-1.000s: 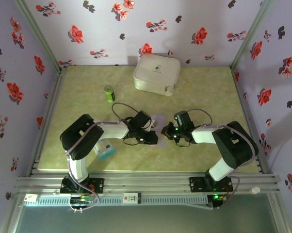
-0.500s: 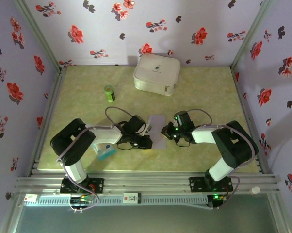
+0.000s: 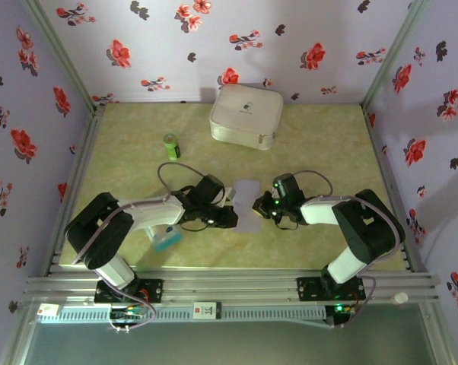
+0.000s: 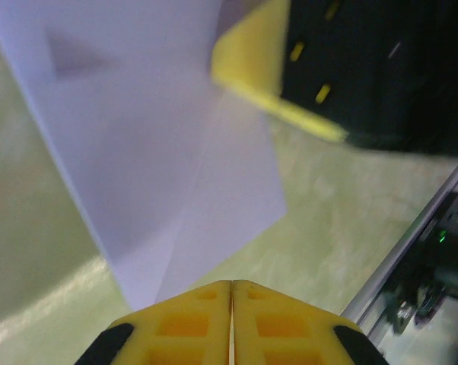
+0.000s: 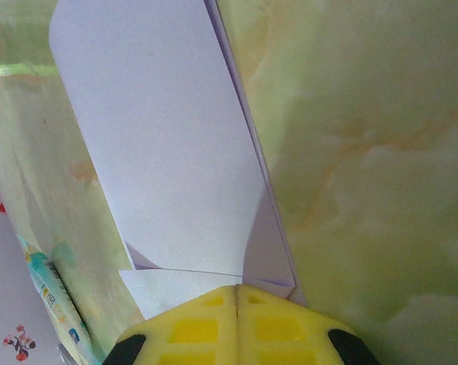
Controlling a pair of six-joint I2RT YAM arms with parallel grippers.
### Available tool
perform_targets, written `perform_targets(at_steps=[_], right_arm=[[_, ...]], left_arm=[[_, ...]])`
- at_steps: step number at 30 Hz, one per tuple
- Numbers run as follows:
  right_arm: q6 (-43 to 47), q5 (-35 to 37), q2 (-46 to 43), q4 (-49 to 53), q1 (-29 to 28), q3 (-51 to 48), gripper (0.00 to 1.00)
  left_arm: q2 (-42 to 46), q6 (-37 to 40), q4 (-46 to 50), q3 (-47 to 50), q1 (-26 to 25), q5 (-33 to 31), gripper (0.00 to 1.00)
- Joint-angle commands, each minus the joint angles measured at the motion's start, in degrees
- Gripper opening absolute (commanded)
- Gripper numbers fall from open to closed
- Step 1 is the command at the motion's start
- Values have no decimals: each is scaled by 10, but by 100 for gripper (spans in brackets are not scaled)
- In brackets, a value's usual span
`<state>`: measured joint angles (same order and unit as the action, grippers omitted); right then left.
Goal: Fold a paper plane with a square sheet of paper (pick it up from the middle)
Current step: Fold the triangle a second time at the center of the table.
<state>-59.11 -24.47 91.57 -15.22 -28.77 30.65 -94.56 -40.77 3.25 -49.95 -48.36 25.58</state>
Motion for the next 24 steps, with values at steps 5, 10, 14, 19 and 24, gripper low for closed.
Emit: perform_targets(at_steps=[5,10,14,19,24], right_arm=[[5,37,13,72,4,8,0],[16,27,-6,77,3,31,0],[14,18,-25,58,-7,40,2],[-2,15,-27,21,-45,38,3],[-13,15,20,6,-75,38,2]], left_arm=[[-89,18,15,-59,6,1,8],[-114,8,-1,-29,6,-5,7],[-120,-6,-27,2,6,-6,4],[-121,-12,-38,20,5,-6,4],[-120,-11,-35,18,5,-6,3]])
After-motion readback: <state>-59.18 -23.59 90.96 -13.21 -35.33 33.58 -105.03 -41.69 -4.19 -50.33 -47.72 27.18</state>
